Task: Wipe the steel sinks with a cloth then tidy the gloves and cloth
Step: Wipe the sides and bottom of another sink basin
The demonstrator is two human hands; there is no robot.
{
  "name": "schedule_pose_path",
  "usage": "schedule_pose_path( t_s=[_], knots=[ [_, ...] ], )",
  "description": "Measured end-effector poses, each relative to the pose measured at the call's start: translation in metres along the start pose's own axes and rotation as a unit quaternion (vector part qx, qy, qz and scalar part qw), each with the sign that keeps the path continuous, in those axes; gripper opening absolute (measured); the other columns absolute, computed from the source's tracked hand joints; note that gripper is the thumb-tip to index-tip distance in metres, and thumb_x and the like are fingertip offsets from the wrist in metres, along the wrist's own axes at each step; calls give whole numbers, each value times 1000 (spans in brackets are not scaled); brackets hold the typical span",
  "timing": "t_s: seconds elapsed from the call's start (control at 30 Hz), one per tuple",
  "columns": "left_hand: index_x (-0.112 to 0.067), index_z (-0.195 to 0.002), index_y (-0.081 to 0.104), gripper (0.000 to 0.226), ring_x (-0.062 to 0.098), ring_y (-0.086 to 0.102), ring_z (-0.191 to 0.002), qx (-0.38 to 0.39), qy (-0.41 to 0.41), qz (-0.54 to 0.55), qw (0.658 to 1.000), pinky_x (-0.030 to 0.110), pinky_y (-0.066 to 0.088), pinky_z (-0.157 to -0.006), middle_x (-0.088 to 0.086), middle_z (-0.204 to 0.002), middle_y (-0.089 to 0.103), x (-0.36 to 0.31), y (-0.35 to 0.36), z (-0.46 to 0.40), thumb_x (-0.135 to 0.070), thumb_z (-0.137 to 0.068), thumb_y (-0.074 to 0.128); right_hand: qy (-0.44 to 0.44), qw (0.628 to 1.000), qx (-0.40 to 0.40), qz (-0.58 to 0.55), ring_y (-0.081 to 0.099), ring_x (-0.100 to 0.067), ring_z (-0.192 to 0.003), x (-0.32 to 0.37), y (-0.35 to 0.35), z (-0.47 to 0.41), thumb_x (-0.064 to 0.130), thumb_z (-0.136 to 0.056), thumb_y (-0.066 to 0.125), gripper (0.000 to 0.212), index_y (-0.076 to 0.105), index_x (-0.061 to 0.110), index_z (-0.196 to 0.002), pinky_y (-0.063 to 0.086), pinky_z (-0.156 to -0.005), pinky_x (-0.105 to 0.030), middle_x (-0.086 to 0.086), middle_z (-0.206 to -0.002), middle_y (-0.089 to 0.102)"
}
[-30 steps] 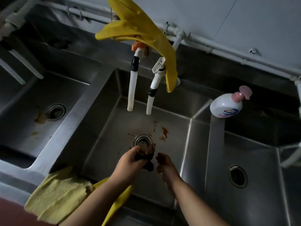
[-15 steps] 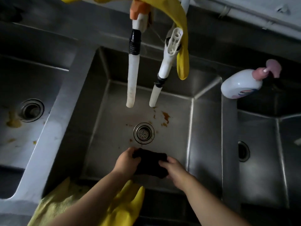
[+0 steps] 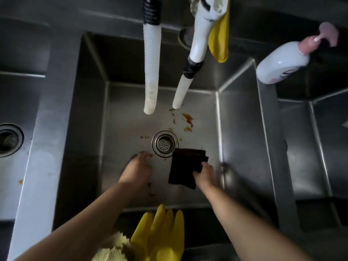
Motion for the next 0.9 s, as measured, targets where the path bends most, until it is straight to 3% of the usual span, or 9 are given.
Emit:
schedule_pose_path(
  t_s=[0.07,0.13,0.23,0.3,0.4,0.5,0.63,0.9],
  knots=[
    [-17,-120,55,37,30,56,-108,11,-13,-74,997,39,48,-92,11,-122,57,9,-6,-11,-16,-84,56,-30,999,22,38,33,-32,-134,4,22,-2,20,-91,57,63,27,10,-145,28,-109,-35,-17,-149,27],
    [-19,-120,52,39,27,52,-113,7,-8,-188,982,39,46,-94,7,-126,52,20,-9,-19,-24,-82,60,-40,994,58,81,3,-33,-144,8,43,-9,26,-95,50,72,5,15,-151,10,-116,-38,-16,-157,-3],
    [-12,-144,25,69,28,26,-138,20,21,-335,942,39,28,-111,12,-152,23,40,-7,-36,-30,-87,58,-36,986,46,157,-16,-34,-142,11,67,-25,39,-98,39,74,-11,22,-149,2,-116,-45,-14,-155,-21],
    [-9,-150,2,80,31,2,-145,45,15,-413,910,41,10,-117,15,-158,-4,48,-5,-47,-29,-90,52,-42,980,-8,194,-17,-35,-142,11,76,-35,47,-97,33,74,-14,22,-148,0,-115,-47,-15,-155,-21],
    [-8,-148,-11,84,33,-10,-144,61,1,-465,883,42,-2,-117,17,-156,-17,53,-2,-62,-22,-91,49,-78,974,-68,199,-16,-34,-142,13,73,-58,54,-94,32,74,-8,24,-149,-7,-114,-47,-14,-156,-17],
    [-2,-147,-11,74,38,-6,-144,41,5,-509,860,43,0,-117,22,-155,-13,56,7,-67,-9,-94,40,-115,965,-88,217,-21,-33,-141,20,58,-88,56,-94,27,72,-8,27,-149,-17,-110,-46,-12,-156,-18],
    [3,-146,-9,66,41,0,-143,28,20,-555,831,44,6,-118,27,-154,-8,55,13,-71,-6,-96,33,-148,951,-95,256,-24,-33,-140,34,33,-130,57,-94,22,70,-13,29,-148,-20,-108,-48,-11,-156,-20],
    [1,-145,-17,111,40,-3,-143,51,19,-552,832,42,10,-117,24,-154,-15,67,12,-80,-36,-81,66,-196,929,-90,300,-25,-31,-140,81,-29,-217,60,-93,22,69,-12,35,-147,-18,-109,-48,-7,-155,-23]
  ],
)
Point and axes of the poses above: each hand's wrist, its own z-axis away from the middle knuckle, its own y-axis out of the palm, x = y × z, the point moved 1 cm from there along -z, towards the middle knuckle
